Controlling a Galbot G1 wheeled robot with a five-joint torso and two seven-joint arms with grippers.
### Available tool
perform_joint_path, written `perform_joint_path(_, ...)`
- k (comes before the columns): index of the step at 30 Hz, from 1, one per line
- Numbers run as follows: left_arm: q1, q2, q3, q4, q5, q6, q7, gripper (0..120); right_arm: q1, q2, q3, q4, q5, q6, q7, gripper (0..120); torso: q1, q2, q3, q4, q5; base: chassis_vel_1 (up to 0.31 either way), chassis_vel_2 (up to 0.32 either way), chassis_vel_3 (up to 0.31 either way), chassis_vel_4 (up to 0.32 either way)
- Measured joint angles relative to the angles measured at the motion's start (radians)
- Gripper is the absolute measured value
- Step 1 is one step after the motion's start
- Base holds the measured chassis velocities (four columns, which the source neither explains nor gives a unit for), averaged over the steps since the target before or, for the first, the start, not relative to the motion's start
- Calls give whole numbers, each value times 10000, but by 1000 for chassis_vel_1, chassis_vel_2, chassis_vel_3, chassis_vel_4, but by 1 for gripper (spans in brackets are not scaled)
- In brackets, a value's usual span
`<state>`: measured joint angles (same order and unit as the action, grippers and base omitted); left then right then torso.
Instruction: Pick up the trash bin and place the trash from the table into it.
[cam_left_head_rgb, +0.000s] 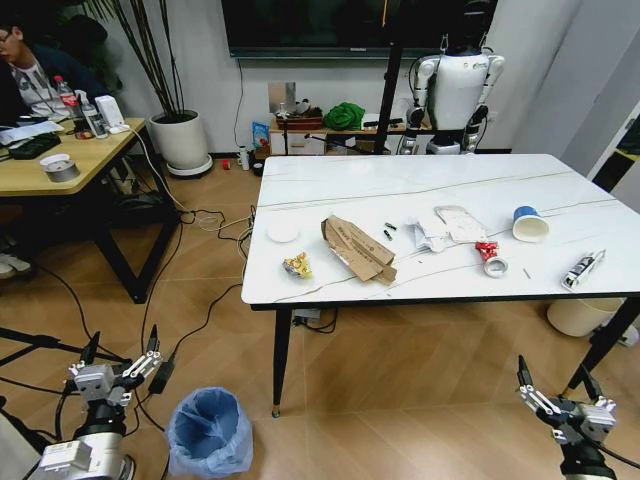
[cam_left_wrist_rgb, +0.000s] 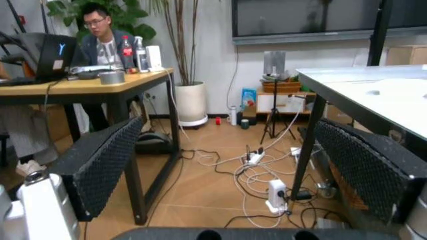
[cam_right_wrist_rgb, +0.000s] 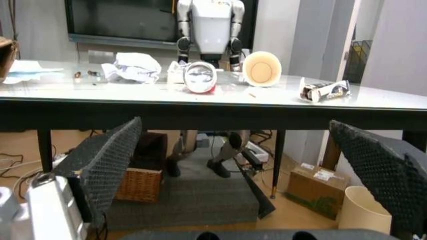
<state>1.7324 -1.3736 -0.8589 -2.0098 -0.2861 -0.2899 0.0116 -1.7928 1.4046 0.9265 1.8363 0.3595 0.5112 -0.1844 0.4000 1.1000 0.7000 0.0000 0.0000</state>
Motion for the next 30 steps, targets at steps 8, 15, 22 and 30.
perform_joint_path(8, -36, 2, -34, 31, 16, -51, 10, 100, 0, 37, -3, 4, -33, 5, 0, 100, 0, 0, 0, 0, 0, 0, 0, 0, 0)
perform_joint_path(15, -75, 17, -27, 63, -21, -57, 74, 100, 20, 72, -14, -10, -77, 12, -1, 100, 0, 0, 0, 0, 0, 0, 0, 0, 0)
perform_joint_path(22, -164, 21, -4, 110, -193, -81, 163, 100, 70, 216, -61, -57, -285, -18, 0, 100, 0, 0, 0, -1, 0, 0, 0, 0, 0)
perform_joint_path(30, -196, 101, -18, 132, -225, 66, 244, 100, 253, 343, -177, -65, -534, -45, 5, 100, 0, -1, -1, 0, 0, 0, 0, 0, 0)
